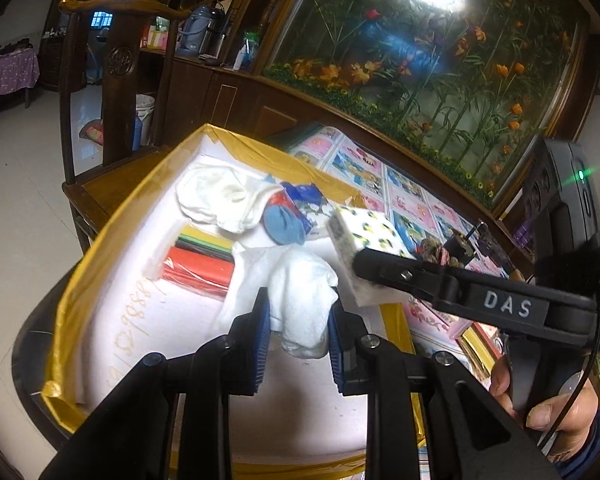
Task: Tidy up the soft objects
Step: 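Lower both held items into the box and open both grippers, then move both grippers back to the table items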
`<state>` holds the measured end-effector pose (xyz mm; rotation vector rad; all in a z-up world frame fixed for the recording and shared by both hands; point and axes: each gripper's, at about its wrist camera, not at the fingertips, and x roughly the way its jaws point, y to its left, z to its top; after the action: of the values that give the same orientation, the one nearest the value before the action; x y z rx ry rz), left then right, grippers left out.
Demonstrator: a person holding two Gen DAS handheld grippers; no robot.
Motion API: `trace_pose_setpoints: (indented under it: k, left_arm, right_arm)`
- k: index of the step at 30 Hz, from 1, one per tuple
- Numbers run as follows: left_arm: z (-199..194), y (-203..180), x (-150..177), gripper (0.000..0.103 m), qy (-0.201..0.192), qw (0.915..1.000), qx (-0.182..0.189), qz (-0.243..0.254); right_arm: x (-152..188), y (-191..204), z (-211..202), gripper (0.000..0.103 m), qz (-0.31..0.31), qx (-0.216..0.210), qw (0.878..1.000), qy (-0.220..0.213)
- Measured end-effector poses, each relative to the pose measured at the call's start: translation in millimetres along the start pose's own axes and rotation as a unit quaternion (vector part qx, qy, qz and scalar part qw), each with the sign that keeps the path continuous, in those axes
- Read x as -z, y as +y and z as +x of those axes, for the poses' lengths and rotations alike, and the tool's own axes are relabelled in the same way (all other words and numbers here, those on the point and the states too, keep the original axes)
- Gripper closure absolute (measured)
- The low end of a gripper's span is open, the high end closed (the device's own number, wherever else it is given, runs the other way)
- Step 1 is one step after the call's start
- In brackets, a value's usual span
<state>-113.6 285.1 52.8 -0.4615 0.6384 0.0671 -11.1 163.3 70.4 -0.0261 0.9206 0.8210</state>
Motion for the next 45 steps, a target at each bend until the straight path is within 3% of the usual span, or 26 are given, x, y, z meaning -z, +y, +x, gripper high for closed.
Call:
trace_pose_setpoints:
  k: [7,17,23,35,40,45]
  left_arm:
    - [15.9,-3.1,6.3,0.075,0.018,0.9998,-0.006,0.003]
    - [28.1,-0.2,10.0,0.04,0.029,0.9994,-0.017,-0.002]
    - [23.5,1.4,7.9,0.032,0.03,0.9994,-0.017,-0.009]
    - [-7.7,-41.0,2.0,0.031,-0.005,0.9999,0.009,0.006]
    - [-8.7,-88.4,7.5,0.03,-0.002,0.9982,0.043,0.042]
    - [10.9,-143.8,21.6,0.027,0.033,0.9929,0.086,0.075]
  right_arm:
    - [-4.1,-2.1,28.0,0.046,0.013,-0.01,1.0,0.024]
    - [-2.8,-9.3,40.5,0.045,0.028,-0.023,0.999,0.033]
    - [-2.5,-10.7,33.8,0.037,0.016,-0.031,0.999,0.029]
    - [18.8,-33.8,-44.5,0.037,-0.004,-0.053,0.998,-0.03]
    - [46.6,-74.8,-91.0,0.037,0.007,-0.043,0.998,-0.052]
    - [76.4,-128.9,-142.8,0.037,0.031,-0.005,0.996,-0.079]
